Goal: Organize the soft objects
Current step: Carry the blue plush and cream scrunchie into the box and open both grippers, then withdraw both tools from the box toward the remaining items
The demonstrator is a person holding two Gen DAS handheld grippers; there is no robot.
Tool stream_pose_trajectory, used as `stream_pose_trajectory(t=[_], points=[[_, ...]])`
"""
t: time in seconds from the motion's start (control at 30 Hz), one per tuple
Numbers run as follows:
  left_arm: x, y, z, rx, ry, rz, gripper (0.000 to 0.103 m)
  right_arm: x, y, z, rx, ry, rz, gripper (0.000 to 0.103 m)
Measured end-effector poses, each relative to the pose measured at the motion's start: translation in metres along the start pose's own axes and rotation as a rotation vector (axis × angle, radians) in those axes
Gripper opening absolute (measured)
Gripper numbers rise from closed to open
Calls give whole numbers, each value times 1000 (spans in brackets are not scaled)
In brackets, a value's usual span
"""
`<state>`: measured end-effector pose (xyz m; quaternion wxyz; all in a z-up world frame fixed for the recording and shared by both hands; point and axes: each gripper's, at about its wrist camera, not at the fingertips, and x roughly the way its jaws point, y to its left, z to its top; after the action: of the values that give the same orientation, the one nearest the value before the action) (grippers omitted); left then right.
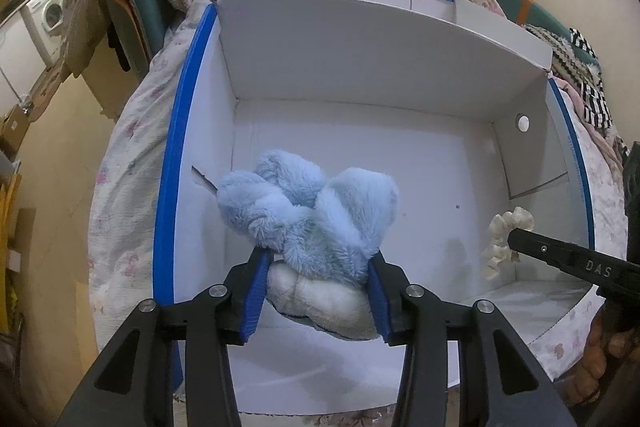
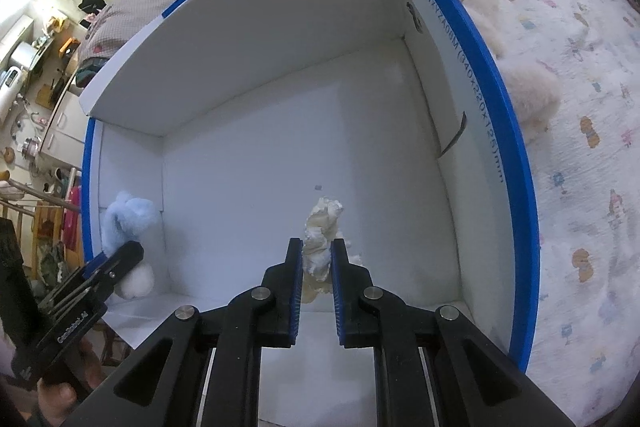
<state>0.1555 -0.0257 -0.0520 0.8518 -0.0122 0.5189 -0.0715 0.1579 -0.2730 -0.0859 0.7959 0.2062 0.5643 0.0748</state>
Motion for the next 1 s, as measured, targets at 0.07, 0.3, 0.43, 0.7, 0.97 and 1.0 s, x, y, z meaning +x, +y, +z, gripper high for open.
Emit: stream_pose_trajectory(t=[0.07, 0.3, 0.43, 0.7, 0.97, 1.0], points=[[1, 1, 0, -8, 7, -3, 44, -2, 1, 0, 0, -5, 14, 15], [-5, -1, 2, -10, -8, -7, 68, -10, 0, 0, 2, -23, 33, 45], [-7, 1, 3, -26, -1, -25, 68, -17, 5, 0, -23, -57, 46, 63], [-12, 4, 5, -39, -16, -31, 68, -13, 11, 3, -25, -35, 55, 74], [-19, 6, 3, -54, -30, -37, 68, -18, 15, 4, -15, -55, 73, 74], [-21, 7, 3, -58, -35, -37, 68, -19, 16, 3, -19, -58, 72, 74]])
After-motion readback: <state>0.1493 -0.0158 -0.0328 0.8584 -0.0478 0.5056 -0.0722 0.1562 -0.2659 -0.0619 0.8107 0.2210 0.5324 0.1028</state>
